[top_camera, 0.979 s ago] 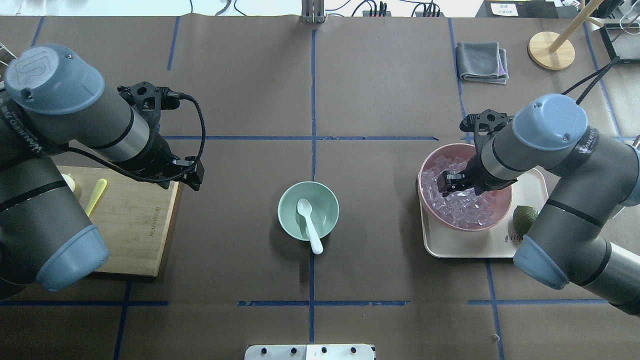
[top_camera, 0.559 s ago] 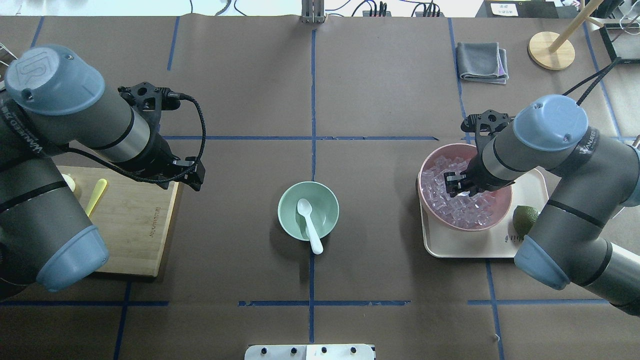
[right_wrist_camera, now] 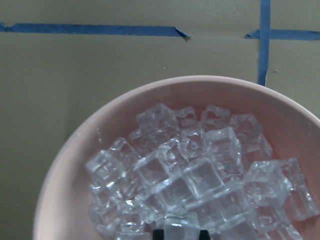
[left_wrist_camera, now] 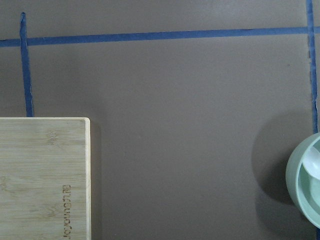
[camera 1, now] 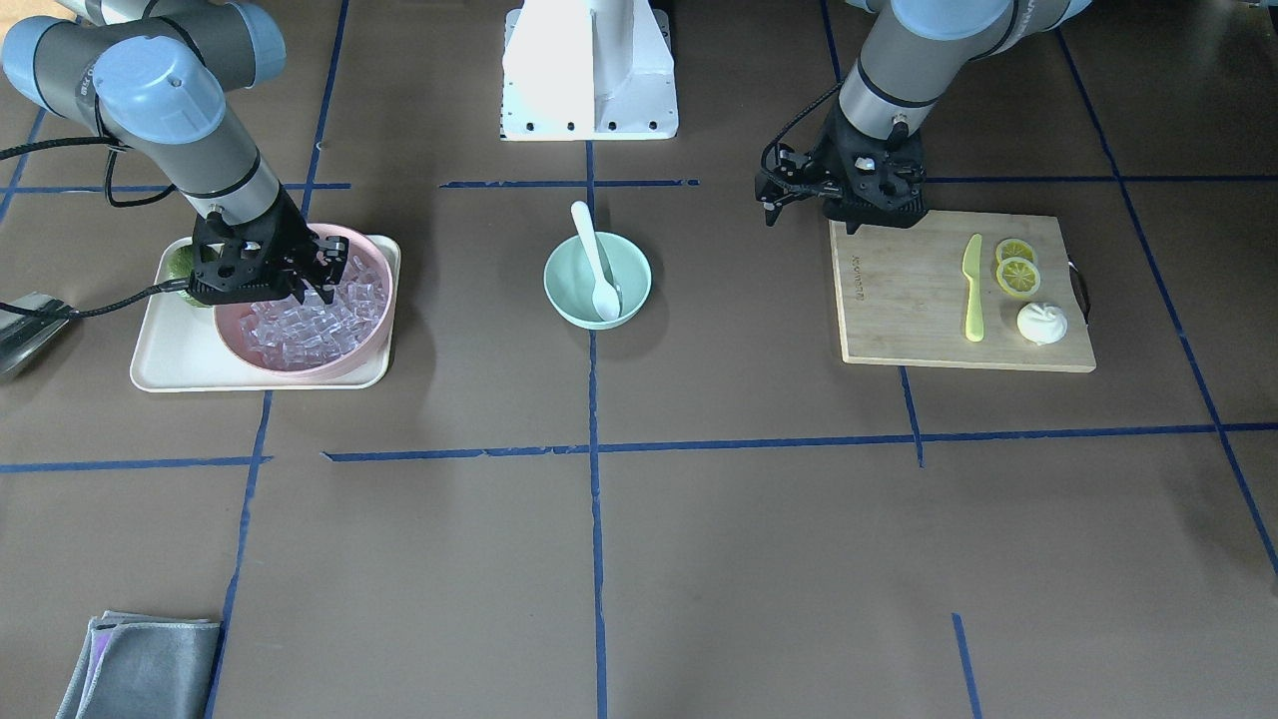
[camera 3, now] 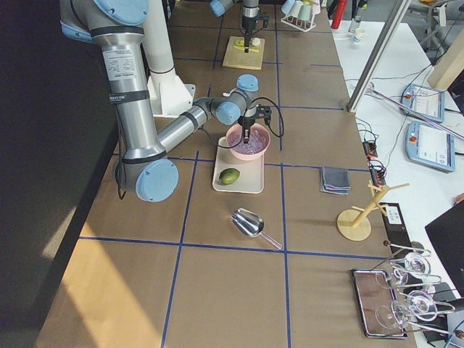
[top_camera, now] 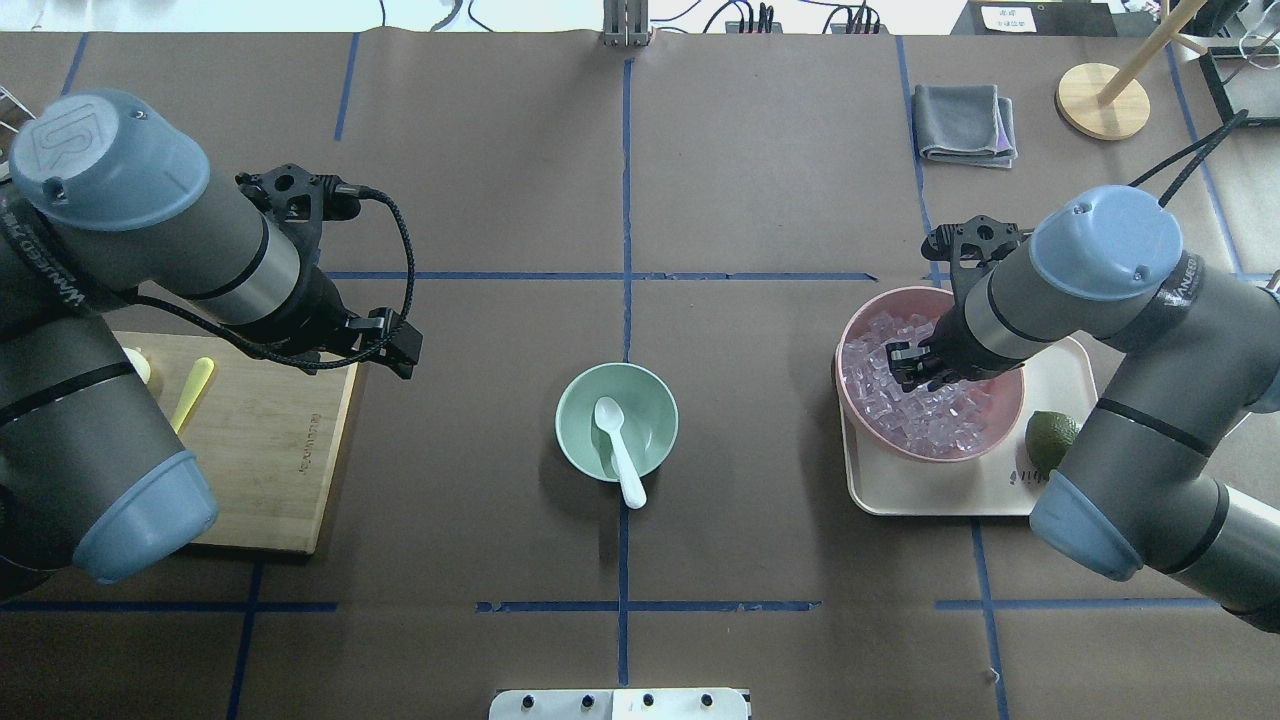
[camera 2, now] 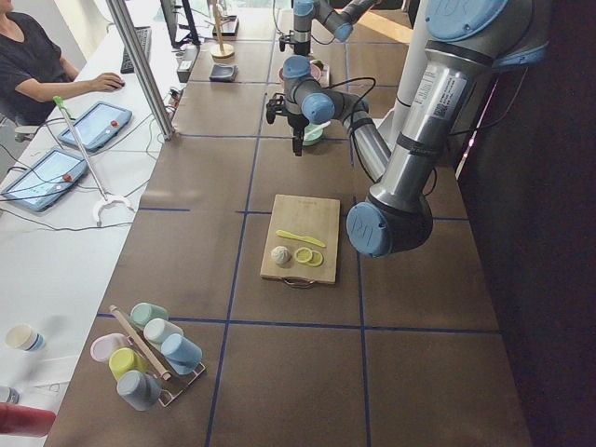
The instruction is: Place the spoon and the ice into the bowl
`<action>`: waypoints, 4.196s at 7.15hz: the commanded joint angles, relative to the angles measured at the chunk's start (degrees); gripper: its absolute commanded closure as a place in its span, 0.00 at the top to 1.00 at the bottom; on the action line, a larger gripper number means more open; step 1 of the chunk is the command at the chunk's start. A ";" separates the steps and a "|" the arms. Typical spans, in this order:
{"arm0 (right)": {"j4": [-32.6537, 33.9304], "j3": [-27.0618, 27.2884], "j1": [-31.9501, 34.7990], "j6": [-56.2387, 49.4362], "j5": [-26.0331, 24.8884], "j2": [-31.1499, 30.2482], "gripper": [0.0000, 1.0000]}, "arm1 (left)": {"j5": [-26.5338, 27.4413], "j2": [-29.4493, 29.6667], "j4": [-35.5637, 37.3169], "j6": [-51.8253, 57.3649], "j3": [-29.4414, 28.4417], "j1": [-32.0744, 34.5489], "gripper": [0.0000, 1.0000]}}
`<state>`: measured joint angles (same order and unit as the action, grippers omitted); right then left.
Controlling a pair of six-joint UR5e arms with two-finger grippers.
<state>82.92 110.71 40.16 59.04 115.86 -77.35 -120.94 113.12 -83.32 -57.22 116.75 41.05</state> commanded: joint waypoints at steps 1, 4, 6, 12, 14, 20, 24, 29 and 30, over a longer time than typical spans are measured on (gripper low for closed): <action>0.31 2.13 -1.21 7.26 0.07 5.16 0.00 | 0.00 -0.09 0.00 0.00 0.06 0.09 1.00; 0.05 -1.09 -12.35 21.42 -6.05 15.88 0.00 | 0.00 -0.18 0.00 0.00 0.32 0.35 1.00; -0.21 -10.65 -14.48 25.15 -9.14 24.41 0.00 | 0.00 -0.79 0.00 0.00 0.50 0.35 1.00; -9.10 -19.13 -16.25 28.49 -11.88 27.25 0.71 | 0.00 -0.79 0.00 -0.18 0.50 0.09 1.00; -9.18 -19.31 -16.16 28.67 -11.88 27.52 0.99 | 0.00 -0.79 0.00 -0.09 0.50 0.17 1.00; -4.61 2.39 9.70 8.72 11.45 0.51 0.99 | -1.05 -11.57 0.26 22.61 0.32 10.42 1.00; 2.71 1.17 28.09 -31.96 17.55 -14.31 0.99 | -12.01 -19.34 0.44 55.71 -9.91 32.10 1.00; 14.90 -9.80 43.06 -69.19 16.95 -16.34 0.99 | -16.77 -15.75 6.19 70.85 -24.47 45.53 1.00; 15.08 -9.81 44.29 -69.50 17.03 -16.51 0.99 | -16.70 -15.39 7.20 70.06 -24.29 45.61 1.00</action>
<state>97.80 102.11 82.68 -7.60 132.96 -93.59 -137.22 96.86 -78.49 13.70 92.51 86.41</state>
